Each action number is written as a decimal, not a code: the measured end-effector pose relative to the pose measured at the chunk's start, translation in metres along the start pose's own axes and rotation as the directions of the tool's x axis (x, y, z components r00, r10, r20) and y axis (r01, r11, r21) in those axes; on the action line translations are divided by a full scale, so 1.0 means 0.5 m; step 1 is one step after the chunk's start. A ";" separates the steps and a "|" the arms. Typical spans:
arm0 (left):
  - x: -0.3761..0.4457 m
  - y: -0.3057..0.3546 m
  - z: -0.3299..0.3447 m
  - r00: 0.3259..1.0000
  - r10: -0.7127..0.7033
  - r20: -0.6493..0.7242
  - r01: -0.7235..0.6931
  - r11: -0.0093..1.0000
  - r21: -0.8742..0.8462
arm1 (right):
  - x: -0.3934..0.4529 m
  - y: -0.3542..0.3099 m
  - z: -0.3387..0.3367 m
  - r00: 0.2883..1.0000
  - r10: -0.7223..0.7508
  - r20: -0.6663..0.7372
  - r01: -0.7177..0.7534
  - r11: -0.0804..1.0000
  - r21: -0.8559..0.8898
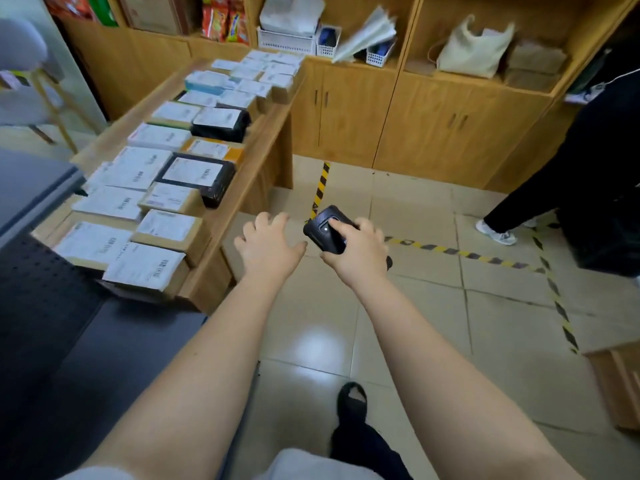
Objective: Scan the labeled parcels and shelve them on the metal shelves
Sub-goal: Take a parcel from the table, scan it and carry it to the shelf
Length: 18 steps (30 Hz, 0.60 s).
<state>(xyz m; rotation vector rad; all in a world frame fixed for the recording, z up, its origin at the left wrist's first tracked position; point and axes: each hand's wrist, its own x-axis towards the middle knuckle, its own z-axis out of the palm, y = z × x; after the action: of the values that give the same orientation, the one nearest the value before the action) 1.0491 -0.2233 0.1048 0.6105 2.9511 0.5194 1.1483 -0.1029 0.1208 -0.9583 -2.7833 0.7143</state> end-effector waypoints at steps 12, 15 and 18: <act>0.502 0.023 0.001 0.913 -0.399 -0.091 0.384 0.912 -0.144 | 0.628 -0.041 -0.016 0.982 -0.190 0.017 0.189 0.981 0.046; 0.620 0.023 -0.004 0.880 -0.465 -0.099 0.446 0.880 -0.163 | 0.770 -0.089 -0.002 0.968 -0.244 0.055 0.239 0.968 0.082; 0.752 0.021 -0.001 0.850 -0.517 -0.101 0.493 0.848 -0.194 | 0.905 -0.133 0.023 0.943 -0.316 0.103 0.305 0.946 0.104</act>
<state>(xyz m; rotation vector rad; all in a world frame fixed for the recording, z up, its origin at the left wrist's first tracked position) 0.7083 -0.0647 0.1039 -0.2441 2.9811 0.7536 0.7490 0.1210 0.1212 -0.4562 -2.8789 0.8569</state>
